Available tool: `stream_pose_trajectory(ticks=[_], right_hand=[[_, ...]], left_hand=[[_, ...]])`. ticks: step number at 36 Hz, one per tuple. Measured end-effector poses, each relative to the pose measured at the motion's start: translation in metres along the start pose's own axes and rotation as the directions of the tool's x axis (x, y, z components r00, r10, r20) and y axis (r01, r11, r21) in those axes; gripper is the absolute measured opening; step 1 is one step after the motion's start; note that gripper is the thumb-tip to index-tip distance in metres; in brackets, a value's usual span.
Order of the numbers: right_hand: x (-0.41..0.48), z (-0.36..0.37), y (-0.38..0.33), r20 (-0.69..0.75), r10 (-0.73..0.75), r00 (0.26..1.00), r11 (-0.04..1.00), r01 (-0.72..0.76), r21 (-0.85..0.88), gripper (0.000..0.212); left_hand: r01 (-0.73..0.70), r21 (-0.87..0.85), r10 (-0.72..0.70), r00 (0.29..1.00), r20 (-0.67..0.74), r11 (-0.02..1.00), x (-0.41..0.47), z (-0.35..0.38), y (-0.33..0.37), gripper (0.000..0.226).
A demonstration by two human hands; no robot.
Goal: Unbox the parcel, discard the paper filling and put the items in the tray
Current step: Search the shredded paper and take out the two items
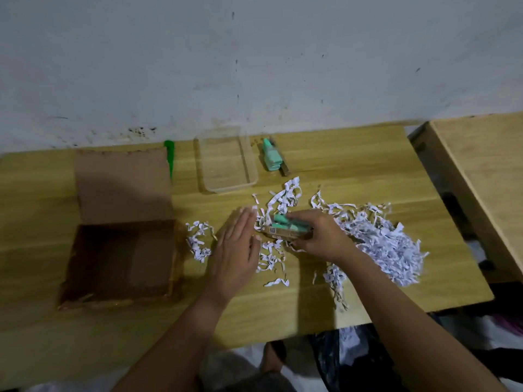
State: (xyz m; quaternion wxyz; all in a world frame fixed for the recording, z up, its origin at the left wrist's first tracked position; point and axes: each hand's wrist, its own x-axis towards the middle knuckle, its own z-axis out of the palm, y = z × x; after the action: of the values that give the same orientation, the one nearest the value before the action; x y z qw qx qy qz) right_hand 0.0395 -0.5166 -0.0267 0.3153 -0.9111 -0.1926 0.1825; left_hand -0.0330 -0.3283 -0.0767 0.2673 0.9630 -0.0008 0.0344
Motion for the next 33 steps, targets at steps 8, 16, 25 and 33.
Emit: stream_pose_trajectory(ticks=[8, 16, 25, 33], right_hand=[[-0.002, -0.021, 0.01, -0.044, 0.011, 0.999, 1.0, -0.011, 0.004, 0.057], [0.014, -0.066, 0.017, -0.274, 0.179, 0.945, 0.953, -0.097, 0.289, 0.058], [0.094, -0.06, 0.022, -0.403, 0.33, 0.854, 0.922, -0.2, 0.331, 0.059], [0.129, -0.044, 0.028, -0.434, 0.372, 0.821, 0.924, -0.281, 0.259, 0.05]], left_hand=[[-0.118, 0.224, 0.081, 0.982, 0.168, 0.967, 0.002, 0.02, -0.012, 0.053], [-0.082, 0.209, 0.046, 0.984, 0.173, 0.975, 0.002, 0.02, -0.01, 0.055], [-0.051, 0.148, 0.035, 0.994, 0.107, 0.988, 0.0, 0.018, -0.008, 0.054], [-0.02, 0.119, 0.009, 0.996, 0.09, 0.993, -0.001, 0.013, -0.005, 0.054]])
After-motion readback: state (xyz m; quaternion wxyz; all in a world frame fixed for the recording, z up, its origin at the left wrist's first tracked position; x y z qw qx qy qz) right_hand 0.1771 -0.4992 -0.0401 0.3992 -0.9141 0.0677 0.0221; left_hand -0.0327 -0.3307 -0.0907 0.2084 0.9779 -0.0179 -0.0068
